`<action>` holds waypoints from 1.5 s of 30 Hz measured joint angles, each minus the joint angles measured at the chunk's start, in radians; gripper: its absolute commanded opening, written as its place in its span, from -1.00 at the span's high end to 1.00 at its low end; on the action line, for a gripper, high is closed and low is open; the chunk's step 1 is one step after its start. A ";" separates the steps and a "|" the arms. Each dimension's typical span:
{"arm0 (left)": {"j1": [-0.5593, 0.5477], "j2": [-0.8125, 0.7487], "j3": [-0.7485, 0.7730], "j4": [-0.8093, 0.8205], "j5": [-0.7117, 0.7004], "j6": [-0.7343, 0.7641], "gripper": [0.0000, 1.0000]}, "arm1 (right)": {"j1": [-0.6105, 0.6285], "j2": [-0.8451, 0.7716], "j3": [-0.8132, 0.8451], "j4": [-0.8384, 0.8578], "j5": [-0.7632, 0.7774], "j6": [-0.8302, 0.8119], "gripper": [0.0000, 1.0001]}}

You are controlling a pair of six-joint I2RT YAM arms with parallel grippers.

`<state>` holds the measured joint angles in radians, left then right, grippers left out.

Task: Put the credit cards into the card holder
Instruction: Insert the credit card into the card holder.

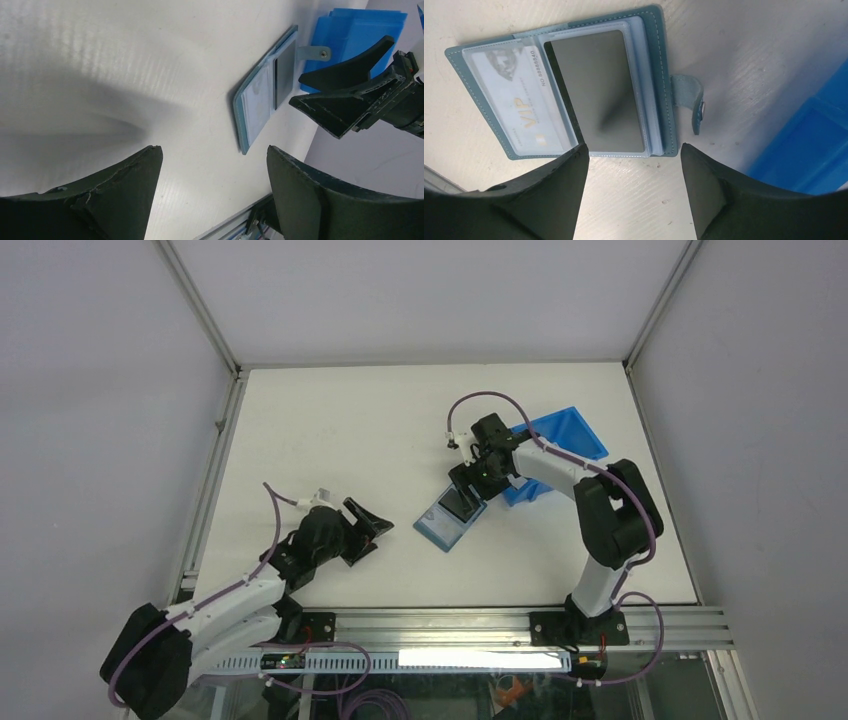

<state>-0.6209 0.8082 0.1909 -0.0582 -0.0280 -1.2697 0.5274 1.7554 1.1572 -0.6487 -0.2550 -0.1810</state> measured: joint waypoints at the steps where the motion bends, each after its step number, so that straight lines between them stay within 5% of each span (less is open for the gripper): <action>1: -0.001 0.040 0.016 0.012 0.010 0.000 -0.51 | 0.000 0.003 0.000 0.000 -0.001 0.002 -0.41; 17: -0.034 0.370 0.095 0.223 0.119 -0.027 -0.29 | 0.005 0.034 0.004 -0.001 -0.024 0.012 -0.36; 25: -0.035 0.457 0.118 0.269 0.160 -0.033 -0.09 | 0.032 0.038 0.009 -0.006 -0.055 0.014 -0.15; 37: -0.035 0.479 0.187 0.188 0.167 0.000 0.21 | 0.064 0.037 0.009 -0.008 -0.121 0.026 0.20; 45: -0.035 0.474 0.235 0.101 0.164 0.049 0.22 | 0.064 0.037 0.009 -0.008 -0.152 0.035 0.18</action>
<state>-0.6556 1.2823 0.4263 0.0429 0.1360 -1.2205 0.5919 1.7927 1.1660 -0.6563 -0.4068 -0.1455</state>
